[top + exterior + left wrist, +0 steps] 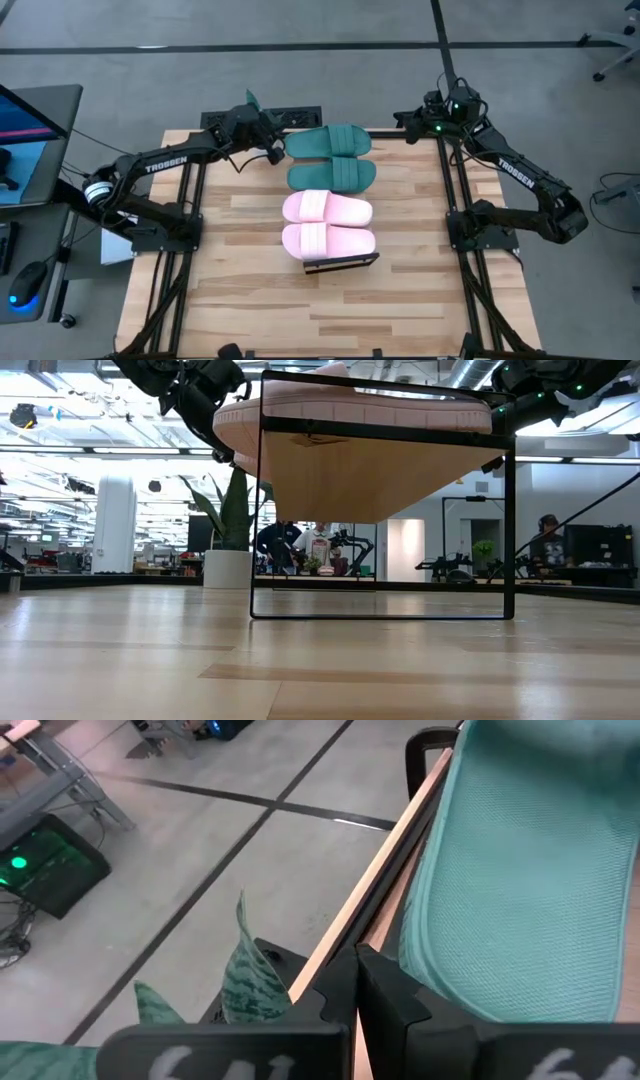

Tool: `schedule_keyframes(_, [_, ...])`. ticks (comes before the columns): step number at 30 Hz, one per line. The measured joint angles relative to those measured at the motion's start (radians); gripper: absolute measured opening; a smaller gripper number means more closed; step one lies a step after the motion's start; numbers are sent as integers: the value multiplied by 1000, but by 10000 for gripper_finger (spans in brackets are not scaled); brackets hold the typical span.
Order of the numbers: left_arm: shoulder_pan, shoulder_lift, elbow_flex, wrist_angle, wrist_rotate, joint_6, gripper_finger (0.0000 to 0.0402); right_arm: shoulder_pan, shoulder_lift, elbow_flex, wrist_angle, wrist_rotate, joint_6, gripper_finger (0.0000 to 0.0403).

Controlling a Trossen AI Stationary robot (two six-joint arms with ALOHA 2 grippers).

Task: Pick and place slides into the shelf
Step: Adjust the slippers on the shelf

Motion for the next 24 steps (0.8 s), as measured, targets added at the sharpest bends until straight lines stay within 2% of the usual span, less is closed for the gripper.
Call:
schedule_keyframes(11, [-44, 0, 0, -6, -1, 6, 0, 0, 0, 0, 0, 0, -1, 1])
schedule_keyframes(16, [-44, 0, 0, -6, -35, 21, 0, 0, 0, 0, 0, 0, -2, 1])
schedule_keyframes(19, [-57, 0, 0, -6, -90, 53, 0, 0, 0, 0, 0, 0, -2, 1])
schedule_keyframes(24, [-58, 1, 0, 1, -77, 59, 0, 0, 0, 0, 0, 0, -1, 1])
